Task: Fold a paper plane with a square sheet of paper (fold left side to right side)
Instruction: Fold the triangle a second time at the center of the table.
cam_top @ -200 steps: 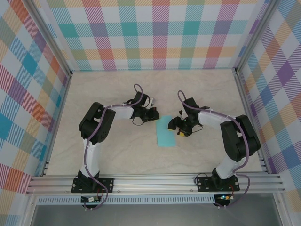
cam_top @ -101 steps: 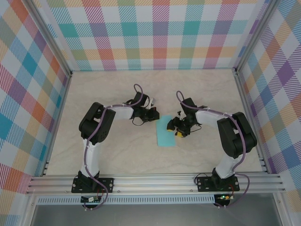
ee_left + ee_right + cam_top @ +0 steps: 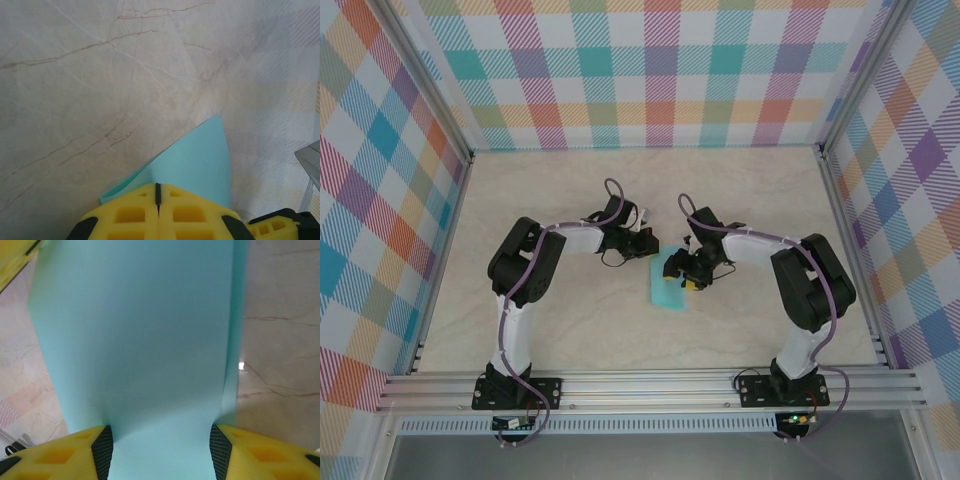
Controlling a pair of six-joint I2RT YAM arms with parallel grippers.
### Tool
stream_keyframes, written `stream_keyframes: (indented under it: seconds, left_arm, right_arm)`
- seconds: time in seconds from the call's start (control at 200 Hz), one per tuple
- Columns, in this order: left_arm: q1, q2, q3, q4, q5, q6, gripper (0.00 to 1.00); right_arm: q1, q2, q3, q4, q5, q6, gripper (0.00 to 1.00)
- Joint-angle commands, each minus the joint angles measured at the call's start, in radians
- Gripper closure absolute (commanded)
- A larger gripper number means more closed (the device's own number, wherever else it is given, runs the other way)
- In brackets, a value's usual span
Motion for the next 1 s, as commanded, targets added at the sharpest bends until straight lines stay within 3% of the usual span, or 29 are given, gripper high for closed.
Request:
stream_keyframes:
  seconds: [0.0,0.315,0.535,0.82,0.995]
  left_arm:
    - [-0.003,0.001,-0.032,-0.03,-0.024,0.026,0.99]
    - [-0.003,-0.007,-0.035,-0.03,-0.022,0.029,0.99]
    - [-0.003,-0.011,-0.037,-0.029,-0.023,0.03,0.99]
    - [-0.003,-0.013,-0.038,-0.029,-0.022,0.029,0.99]
    - [-0.003,-0.017,-0.04,-0.025,-0.019,0.03,0.99]
  right_arm:
    - [0.005,0.007,0.032,0.011,-0.006,0.002,0.44]
    - [-0.049,0.003,0.075,-0.048,0.061,-0.066,0.42]
    - [-0.059,0.035,0.142,-0.074,0.134,-0.12,0.32]
    - [-0.059,0.117,0.202,-0.048,0.076,-0.092,0.3]
    - [-0.06,0.112,0.174,-0.025,0.02,-0.068,0.36]
